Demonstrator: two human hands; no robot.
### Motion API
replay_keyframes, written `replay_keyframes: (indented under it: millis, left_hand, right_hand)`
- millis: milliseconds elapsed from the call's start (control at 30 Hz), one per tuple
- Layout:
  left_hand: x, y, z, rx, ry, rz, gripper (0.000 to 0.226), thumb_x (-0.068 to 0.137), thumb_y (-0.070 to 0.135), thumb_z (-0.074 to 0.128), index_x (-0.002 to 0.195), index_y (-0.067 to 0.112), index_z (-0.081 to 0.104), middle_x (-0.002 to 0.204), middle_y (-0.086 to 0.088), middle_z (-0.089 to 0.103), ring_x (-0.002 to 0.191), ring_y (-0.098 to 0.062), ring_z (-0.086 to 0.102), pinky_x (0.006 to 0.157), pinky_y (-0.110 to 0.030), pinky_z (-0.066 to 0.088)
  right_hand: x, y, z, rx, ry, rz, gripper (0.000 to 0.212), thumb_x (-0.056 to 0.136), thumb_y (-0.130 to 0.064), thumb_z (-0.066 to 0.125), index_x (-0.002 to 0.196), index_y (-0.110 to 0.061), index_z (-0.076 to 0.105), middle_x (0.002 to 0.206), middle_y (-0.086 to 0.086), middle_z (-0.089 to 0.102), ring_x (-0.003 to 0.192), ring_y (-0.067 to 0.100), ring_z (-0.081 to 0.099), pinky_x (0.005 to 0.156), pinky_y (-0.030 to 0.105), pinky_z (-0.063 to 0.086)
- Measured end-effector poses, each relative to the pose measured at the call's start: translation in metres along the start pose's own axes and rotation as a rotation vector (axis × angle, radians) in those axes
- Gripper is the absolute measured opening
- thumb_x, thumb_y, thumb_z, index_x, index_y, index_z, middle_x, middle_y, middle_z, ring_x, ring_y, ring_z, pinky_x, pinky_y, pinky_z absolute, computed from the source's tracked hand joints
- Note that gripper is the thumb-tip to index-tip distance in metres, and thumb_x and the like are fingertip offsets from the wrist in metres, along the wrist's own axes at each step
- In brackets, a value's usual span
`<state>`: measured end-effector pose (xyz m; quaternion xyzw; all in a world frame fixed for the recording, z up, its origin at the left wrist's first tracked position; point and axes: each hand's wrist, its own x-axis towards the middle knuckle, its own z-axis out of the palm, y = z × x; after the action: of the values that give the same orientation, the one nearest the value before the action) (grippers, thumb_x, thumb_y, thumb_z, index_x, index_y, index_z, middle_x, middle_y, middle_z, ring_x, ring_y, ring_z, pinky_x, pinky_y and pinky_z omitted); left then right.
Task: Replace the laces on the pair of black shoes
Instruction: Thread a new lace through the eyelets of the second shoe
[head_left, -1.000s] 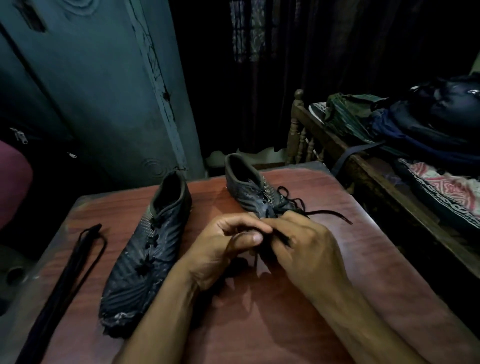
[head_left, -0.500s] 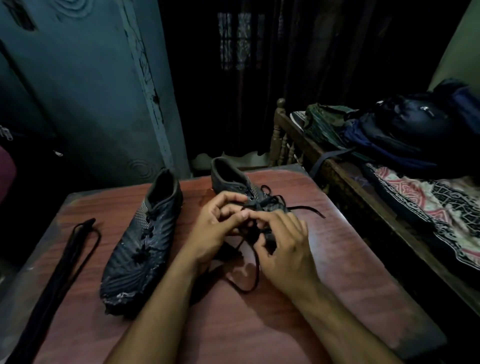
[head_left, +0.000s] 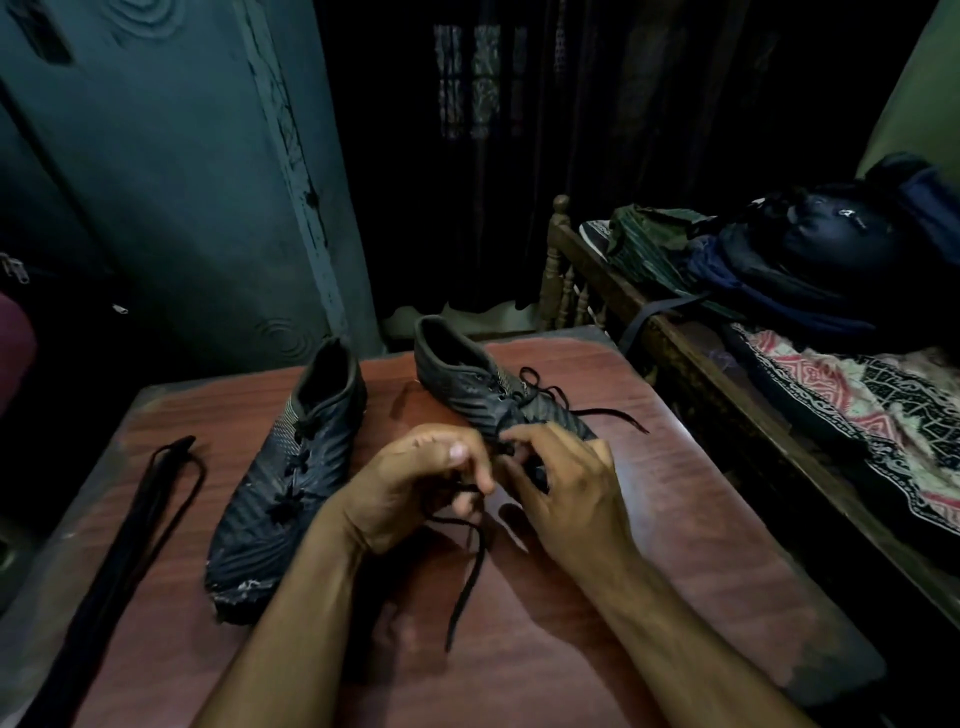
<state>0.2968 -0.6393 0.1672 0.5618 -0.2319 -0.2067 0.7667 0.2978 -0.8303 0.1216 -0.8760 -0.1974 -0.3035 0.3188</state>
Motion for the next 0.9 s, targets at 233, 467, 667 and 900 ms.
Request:
replay_keyframes:
  millis: [233, 467, 667, 900]
  left_hand:
    - [-0.003, 0.005, 0.004, -0.004, -0.236, -0.083, 0.03, 0.08, 0.029, 0.084, 0.107, 0.019, 0.076, 0.076, -0.006, 0.073, 0.061, -0.007, 0.065, 0.059, -0.018, 0.053]
    - [0.024, -0.024, -0.009, 0.346, 0.429, 0.016, 0.021, 0.1, 0.007, 0.061, 0.114, 0.02, 0.069, 0.09, -0.007, 0.063, 0.074, -0.014, 0.06, 0.061, -0.022, 0.051]
    - [0.031, -0.036, -0.02, 0.807, 0.445, 0.239, 0.015, 0.092, 0.018, 0.069, 0.103, 0.024, 0.078, 0.102, 0.005, 0.071, 0.099, -0.016, 0.07, 0.087, -0.035, 0.056]
    - [0.034, -0.024, -0.011, 0.17, 0.68, 0.104, 0.031, 0.109, 0.026, 0.044, 0.089, 0.008, 0.059, 0.103, -0.009, 0.074, 0.105, -0.032, 0.071, 0.086, -0.046, 0.06]
  right_hand:
    - [-0.001, 0.002, -0.002, -0.014, -0.098, -0.023, 0.017, 0.094, -0.039, 0.06, 0.109, -0.034, 0.068, 0.096, -0.014, 0.064, 0.089, 0.011, 0.063, 0.076, 0.035, 0.034]
    - [-0.001, -0.007, -0.006, 0.078, 0.016, -0.121, 0.011, 0.088, -0.029, 0.068, 0.094, -0.031, 0.076, 0.095, -0.018, 0.071, 0.081, 0.01, 0.061, 0.074, 0.039, 0.038]
    - [-0.002, -0.012, -0.008, 0.13, -0.042, -0.233, 0.016, 0.089, -0.025, 0.07, 0.102, -0.027, 0.077, 0.1, -0.015, 0.073, 0.081, 0.015, 0.058, 0.075, 0.042, 0.043]
    - [0.03, 0.017, -0.025, 0.183, 0.066, 0.182, 0.027, 0.096, -0.023, 0.062, 0.121, -0.024, 0.067, 0.109, -0.013, 0.064, 0.104, 0.01, 0.059, 0.092, 0.038, 0.051]
